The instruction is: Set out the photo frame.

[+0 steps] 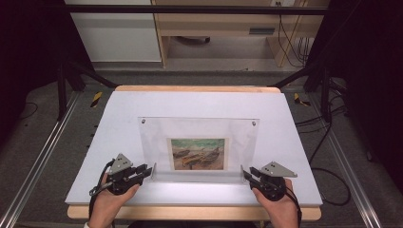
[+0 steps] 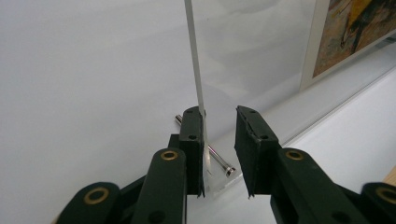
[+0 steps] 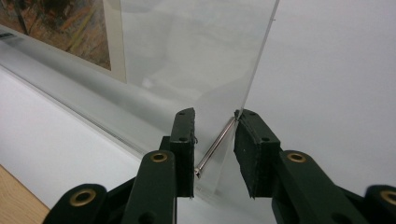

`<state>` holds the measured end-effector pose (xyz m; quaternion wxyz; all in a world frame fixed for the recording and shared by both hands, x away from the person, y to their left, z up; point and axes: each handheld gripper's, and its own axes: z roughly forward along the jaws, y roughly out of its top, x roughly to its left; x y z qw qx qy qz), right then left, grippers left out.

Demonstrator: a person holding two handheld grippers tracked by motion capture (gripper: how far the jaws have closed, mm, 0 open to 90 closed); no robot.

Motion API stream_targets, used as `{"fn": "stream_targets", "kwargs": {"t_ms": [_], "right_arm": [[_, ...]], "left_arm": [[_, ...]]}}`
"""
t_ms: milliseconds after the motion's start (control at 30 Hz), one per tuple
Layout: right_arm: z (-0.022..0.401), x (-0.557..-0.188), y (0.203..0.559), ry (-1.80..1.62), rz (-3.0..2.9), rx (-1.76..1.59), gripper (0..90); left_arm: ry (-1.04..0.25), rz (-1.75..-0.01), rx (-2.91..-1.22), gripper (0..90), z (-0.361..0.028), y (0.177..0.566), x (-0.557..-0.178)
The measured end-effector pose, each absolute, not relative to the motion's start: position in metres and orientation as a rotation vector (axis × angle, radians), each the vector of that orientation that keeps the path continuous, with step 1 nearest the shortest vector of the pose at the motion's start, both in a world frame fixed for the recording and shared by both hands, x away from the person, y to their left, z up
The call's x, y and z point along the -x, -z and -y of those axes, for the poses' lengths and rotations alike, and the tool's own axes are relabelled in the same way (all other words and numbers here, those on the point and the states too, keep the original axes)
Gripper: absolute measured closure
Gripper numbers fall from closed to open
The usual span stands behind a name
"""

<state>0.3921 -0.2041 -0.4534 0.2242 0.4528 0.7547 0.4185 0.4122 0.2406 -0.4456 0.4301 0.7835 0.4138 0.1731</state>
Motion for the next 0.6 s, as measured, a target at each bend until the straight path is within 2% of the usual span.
{"fn": "stream_targets", "kwargs": {"t_ms": [600], "right_arm": [[0.2047,-0.3920,0.4539,-1.151,-2.086,-1.245,68.7]], "left_arm": [[-0.433,-1.027,-1.967,71.9,-0.2406,0.4457,-0.4096]]}}
